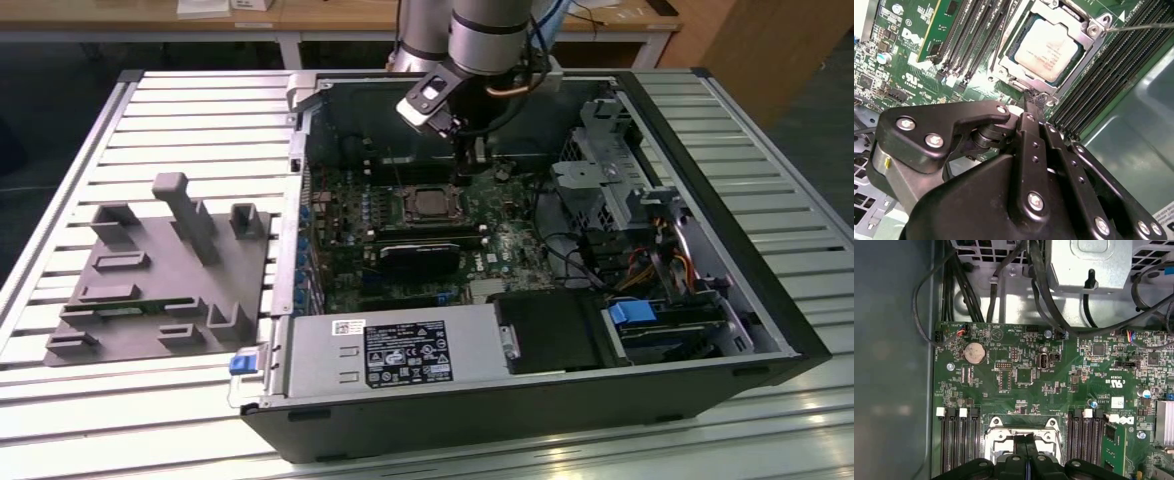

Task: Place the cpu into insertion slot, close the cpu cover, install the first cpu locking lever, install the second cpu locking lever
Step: 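Close the cpu cover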

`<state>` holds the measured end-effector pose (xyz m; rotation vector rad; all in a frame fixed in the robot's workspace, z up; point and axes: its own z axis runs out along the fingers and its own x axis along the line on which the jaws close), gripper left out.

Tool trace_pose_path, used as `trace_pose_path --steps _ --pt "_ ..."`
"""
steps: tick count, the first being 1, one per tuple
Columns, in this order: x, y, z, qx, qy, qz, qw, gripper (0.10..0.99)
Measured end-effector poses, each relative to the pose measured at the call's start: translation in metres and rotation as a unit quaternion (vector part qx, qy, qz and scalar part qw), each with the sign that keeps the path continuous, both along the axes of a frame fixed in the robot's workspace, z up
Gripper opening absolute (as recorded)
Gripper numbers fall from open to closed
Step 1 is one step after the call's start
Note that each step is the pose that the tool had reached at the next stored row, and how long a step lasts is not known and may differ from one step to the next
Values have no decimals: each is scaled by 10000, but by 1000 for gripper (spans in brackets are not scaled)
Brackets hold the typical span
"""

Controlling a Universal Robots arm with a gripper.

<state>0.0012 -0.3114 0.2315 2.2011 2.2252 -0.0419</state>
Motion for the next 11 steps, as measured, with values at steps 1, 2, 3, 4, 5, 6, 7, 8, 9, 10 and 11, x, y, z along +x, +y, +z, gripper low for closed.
trace_pose_path --steps 1,2,3,4,5,6,7,8,9,10,11 --pt "-14 -5 -1 1 -18 3 10000 102" --pt "-30 -11 -3 1 -33 6 10000 102" --pt "-47 -17 -4 3 -48 7 10000 102" --pt "-68 -22 -5 3 -61 8 10000 102" --pt "-95 -25 -6 4 -74 8 10000 102" --pt "-124 -28 -6 5 -84 9 10000 102" --pt "-153 -31 -7 5 -92 8 10000 102" --pt "-179 -34 -9 5 -96 8 10000 102" --pt "-205 -35 -11 6 -100 8 9999 102" --pt "-235 -35 -12 6 -103 9 9999 102" --pt "-264 -36 -13 5 -107 8 9999 102"
